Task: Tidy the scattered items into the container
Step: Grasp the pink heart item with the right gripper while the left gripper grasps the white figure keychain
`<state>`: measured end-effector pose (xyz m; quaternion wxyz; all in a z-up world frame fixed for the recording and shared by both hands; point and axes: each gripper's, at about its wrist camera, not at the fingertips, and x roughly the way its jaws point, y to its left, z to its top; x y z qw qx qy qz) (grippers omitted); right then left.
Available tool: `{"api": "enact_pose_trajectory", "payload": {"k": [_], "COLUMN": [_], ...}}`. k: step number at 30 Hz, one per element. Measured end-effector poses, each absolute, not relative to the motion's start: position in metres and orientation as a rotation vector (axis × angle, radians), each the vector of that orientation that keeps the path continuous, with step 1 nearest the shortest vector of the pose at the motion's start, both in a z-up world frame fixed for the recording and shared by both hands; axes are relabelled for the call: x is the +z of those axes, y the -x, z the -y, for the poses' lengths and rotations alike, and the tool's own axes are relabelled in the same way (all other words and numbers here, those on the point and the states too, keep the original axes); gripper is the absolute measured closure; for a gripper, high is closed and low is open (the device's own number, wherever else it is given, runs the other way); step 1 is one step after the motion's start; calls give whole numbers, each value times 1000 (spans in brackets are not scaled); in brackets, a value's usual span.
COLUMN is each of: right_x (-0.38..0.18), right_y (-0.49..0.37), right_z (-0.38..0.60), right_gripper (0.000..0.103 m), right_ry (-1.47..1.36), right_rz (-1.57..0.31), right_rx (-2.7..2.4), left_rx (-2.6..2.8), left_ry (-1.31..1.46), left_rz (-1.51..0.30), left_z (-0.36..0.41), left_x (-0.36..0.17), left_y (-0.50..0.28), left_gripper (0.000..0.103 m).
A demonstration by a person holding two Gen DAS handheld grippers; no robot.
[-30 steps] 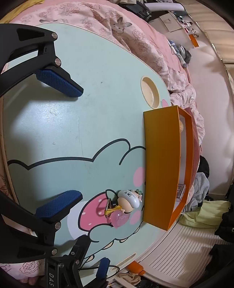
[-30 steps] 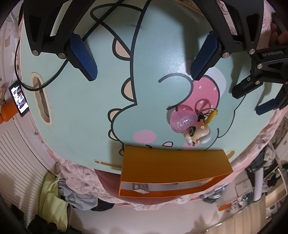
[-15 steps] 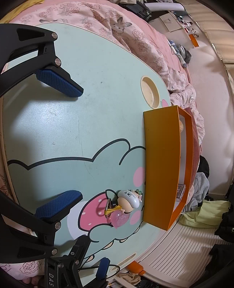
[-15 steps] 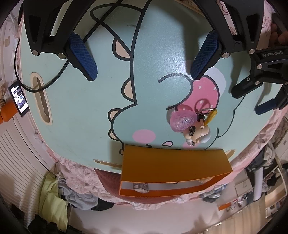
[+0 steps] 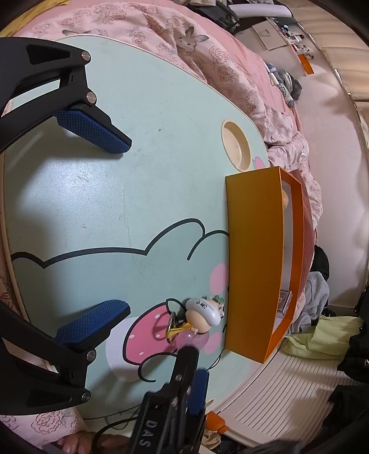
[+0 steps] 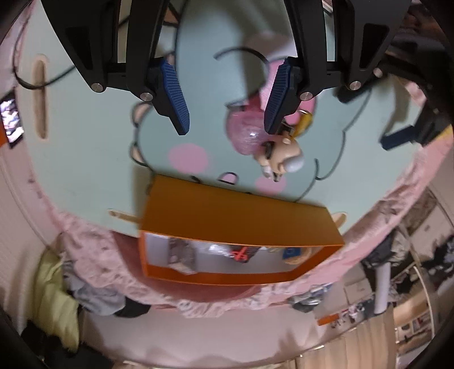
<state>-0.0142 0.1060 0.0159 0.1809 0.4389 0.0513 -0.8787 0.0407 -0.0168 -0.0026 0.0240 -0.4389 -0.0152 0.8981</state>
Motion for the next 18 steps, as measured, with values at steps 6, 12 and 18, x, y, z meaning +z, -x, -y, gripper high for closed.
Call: {"api": "enact_pose_trajectory", "payload": {"k": [6, 12, 18], "right_x": [10, 9, 24], "right_y": [24, 18, -3], "right_z": [-91, -99, -134], "right_gripper": [58, 66, 66], "right_ry": [-1253, -1213, -1135], "right_rz": [-159, -106, 23], "right_rx": [-2397, -2406, -2465], "left_rx": [2779, 2779, 2781], "left_ry": [1358, 1358, 1359], "left_rz": [48, 49, 48], "left_z": [17, 17, 16], "left_x": [-3, -2, -2], "left_y": [-41, -41, -42], "left_gripper": [0, 0, 0]}}
